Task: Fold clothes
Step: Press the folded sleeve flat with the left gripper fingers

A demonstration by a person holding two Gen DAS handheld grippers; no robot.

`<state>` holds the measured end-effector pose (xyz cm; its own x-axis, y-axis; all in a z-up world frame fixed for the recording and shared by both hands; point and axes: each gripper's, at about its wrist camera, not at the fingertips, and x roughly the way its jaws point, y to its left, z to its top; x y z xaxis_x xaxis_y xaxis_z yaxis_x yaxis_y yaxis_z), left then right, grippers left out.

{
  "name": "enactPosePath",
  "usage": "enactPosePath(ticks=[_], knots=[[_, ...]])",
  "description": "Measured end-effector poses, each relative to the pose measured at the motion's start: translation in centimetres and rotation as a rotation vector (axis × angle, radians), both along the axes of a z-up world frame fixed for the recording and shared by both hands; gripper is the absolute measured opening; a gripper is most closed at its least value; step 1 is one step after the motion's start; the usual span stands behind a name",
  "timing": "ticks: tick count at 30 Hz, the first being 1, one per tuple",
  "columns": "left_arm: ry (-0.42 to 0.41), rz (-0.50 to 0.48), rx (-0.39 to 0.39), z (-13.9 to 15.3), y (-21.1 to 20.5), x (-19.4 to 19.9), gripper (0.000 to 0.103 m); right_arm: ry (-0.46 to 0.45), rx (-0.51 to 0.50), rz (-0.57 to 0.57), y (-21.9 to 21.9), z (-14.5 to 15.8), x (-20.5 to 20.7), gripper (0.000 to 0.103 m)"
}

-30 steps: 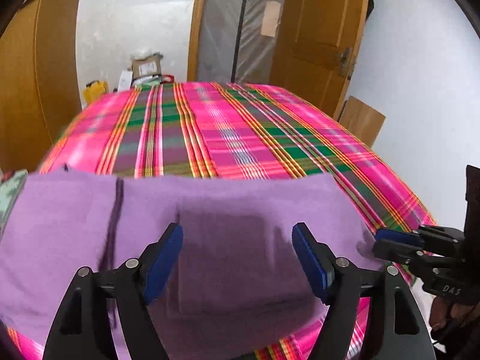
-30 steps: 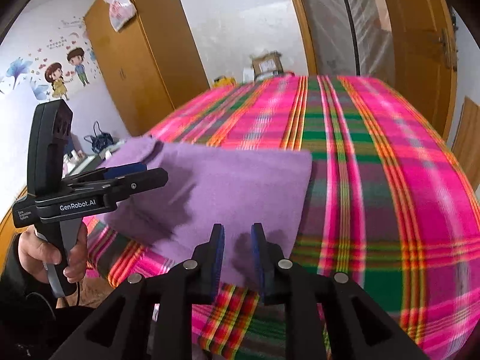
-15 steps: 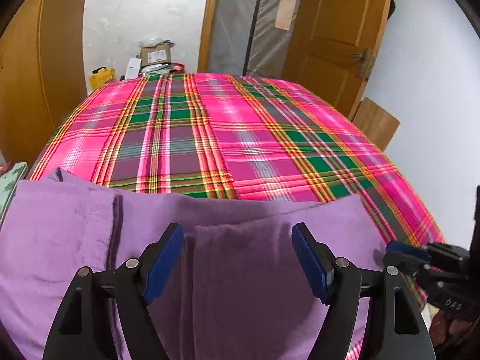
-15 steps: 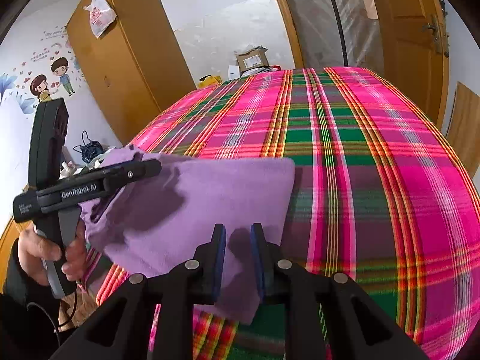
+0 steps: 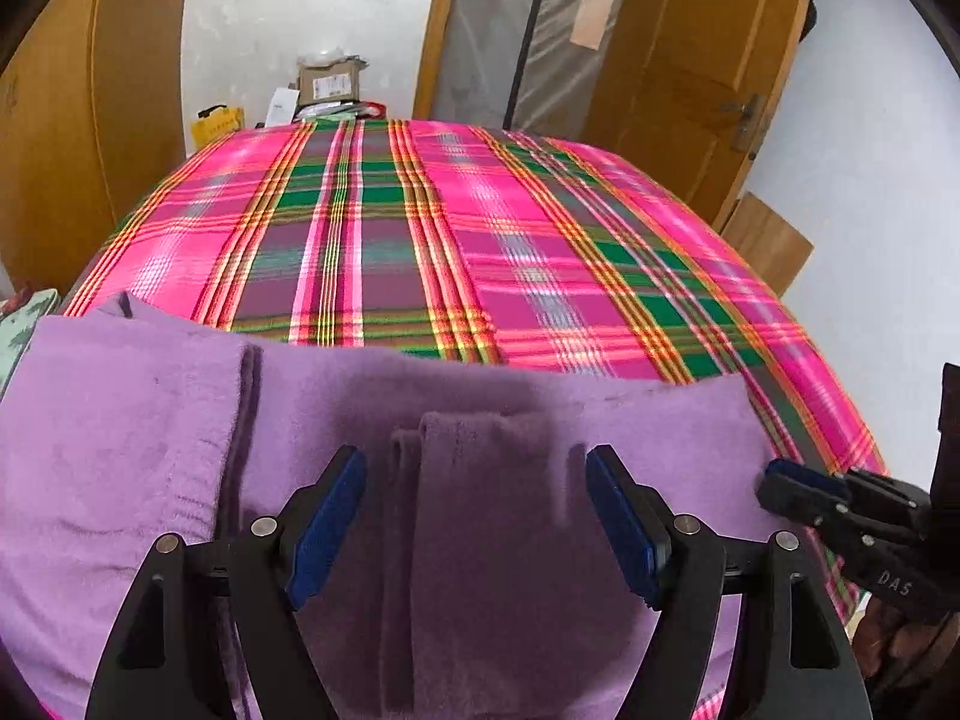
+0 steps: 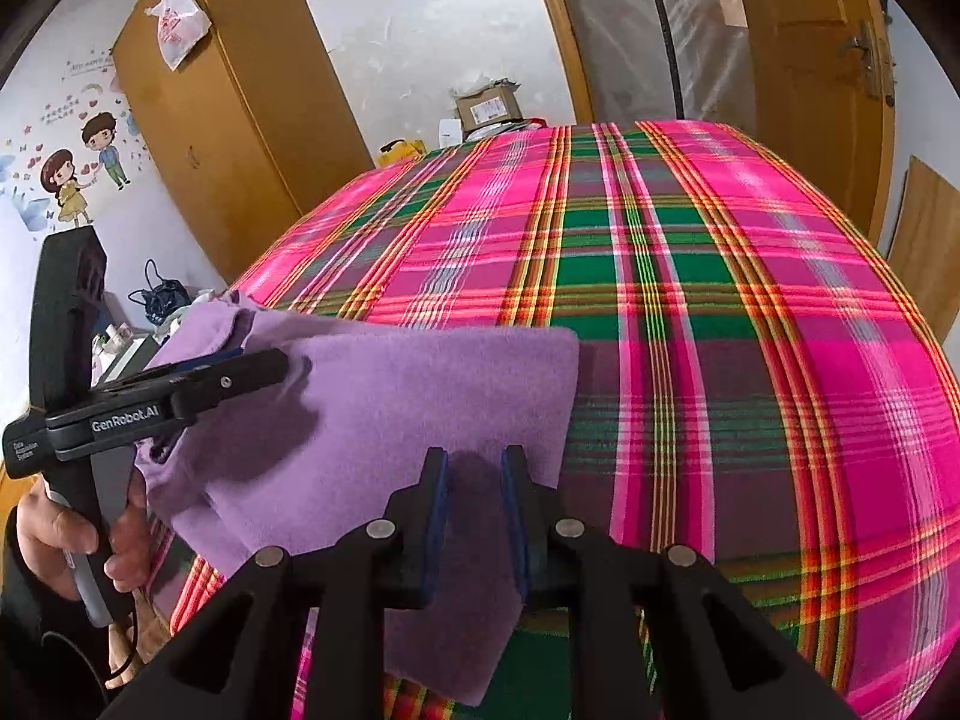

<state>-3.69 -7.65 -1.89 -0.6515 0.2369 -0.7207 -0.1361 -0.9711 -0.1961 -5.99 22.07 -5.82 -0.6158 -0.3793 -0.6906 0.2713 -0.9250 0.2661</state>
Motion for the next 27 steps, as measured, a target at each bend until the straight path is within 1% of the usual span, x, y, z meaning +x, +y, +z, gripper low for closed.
enactPosePath(ticks=[2, 5, 8, 9, 12, 14, 16, 19, 23, 25, 27], knots=[[0.001, -0.003, 0.01, -0.1, -0.3, 0.4, 0.078, 0.002, -0.002, -0.001, 0.1, 0.0, 0.1, 0.019], [0.044, -0.021, 0.014, 0.4, -0.5, 1.6, 0.078, 0.005, -0.002, -0.003, 0.1, 0.2, 0.3, 0.019], [0.075, -0.039, -0.02, 0.5, 0.0, 2.6, 0.079, 0.016, 0.004, -0.001, 0.2, 0.3, 0.8, 0.019], [0.072, -0.046, -0.032, 0.3, 0.2, 2.7, 0.079, 0.024, 0.009, 0.0, 0.2, 0.3, 1.1, 0.019], [0.038, -0.046, -0.054, -0.2, 0.6, 2.7, 0.079, 0.033, 0.039, 0.014, -0.6, 0.2, 1.5, 0.026], [0.029, -0.039, -0.053, -0.2, 0.5, 2.5, 0.079, 0.039, 0.055, 0.023, -1.2, 0.1, 1.8, 0.035], [0.002, -0.035, -0.044, -0.5, 0.3, 2.2, 0.079, 0.042, 0.064, 0.032, -1.7, 0.1, 2.1, 0.041], [-0.016, -0.03, -0.053, -0.8, 0.3, 2.1, 0.08, 0.046, 0.03, 0.025, -1.4, -0.3, 2.2, 0.042], [-0.022, -0.035, -0.107, -1.1, 1.2, 2.2, 0.082, 0.047, 0.008, 0.032, -1.1, -0.3, 2.2, 0.042], [-0.023, -0.03, -0.109, -1.1, 1.2, 2.3, 0.082, 0.059, 0.008, 0.032, -1.1, -0.4, 2.4, 0.042], [-0.024, -0.027, -0.093, -1.1, 1.0, 2.3, 0.082, 0.077, 0.012, 0.036, -1.3, -0.5, 2.6, 0.042]])
